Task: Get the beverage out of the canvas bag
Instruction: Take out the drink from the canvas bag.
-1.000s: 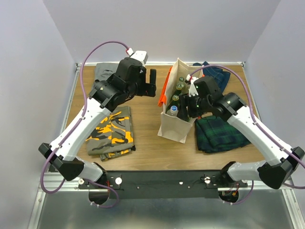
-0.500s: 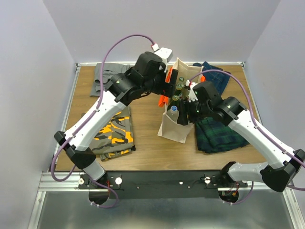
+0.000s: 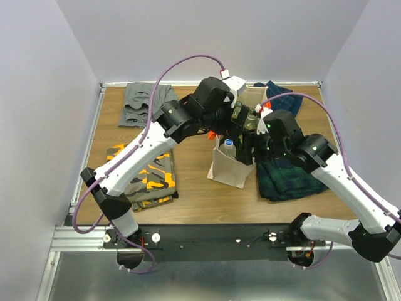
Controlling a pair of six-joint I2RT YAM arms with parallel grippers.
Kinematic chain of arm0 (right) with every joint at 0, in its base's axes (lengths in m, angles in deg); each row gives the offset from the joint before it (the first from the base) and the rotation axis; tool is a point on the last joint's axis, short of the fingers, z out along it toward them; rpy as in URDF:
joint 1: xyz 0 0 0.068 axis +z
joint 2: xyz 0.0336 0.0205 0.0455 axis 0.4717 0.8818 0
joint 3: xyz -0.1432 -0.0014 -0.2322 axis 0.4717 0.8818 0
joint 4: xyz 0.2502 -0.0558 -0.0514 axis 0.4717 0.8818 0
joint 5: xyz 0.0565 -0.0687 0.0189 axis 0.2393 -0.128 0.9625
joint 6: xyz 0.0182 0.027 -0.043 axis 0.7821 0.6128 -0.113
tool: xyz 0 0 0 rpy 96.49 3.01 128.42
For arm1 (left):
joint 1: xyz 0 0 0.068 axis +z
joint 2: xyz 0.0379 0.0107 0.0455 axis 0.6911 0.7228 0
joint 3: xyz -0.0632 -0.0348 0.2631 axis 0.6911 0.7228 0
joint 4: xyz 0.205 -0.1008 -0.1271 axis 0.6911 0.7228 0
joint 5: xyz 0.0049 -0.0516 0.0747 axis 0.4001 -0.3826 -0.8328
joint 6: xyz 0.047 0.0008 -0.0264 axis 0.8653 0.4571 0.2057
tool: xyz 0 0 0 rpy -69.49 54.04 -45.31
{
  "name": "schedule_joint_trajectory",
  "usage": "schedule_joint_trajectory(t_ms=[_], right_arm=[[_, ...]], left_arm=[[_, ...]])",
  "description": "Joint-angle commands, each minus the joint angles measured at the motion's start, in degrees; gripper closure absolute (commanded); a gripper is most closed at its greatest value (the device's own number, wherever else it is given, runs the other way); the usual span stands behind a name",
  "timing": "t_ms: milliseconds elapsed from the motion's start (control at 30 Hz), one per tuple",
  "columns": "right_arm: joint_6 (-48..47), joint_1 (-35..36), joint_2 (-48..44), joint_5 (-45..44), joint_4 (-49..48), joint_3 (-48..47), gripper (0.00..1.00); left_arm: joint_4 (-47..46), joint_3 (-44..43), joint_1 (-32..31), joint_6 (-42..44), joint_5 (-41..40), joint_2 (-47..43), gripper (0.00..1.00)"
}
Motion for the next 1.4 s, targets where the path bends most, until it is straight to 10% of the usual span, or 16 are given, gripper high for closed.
schedule_joint_trajectory(t_ms=[0,733,1367], right_arm=[[1.56,0.62,-0.74,-1.69,-0.61,1.46,0.30],[2.26,0.71,-3.64,-3.45,-0.34,0.41,0.30],[1.74,0.70,-4.61,-2.31,0.97,-4.16,0.29]], left_arm=[[-3.36,1.96,-0.44,2.09,6.47,-1.06,0.01],[-10.22,12.78,-0.53,-1.16,14.81,-1.86,0.01],[-6.36,14.19,-0.62,-3.79,4.90,4.47,0.01]])
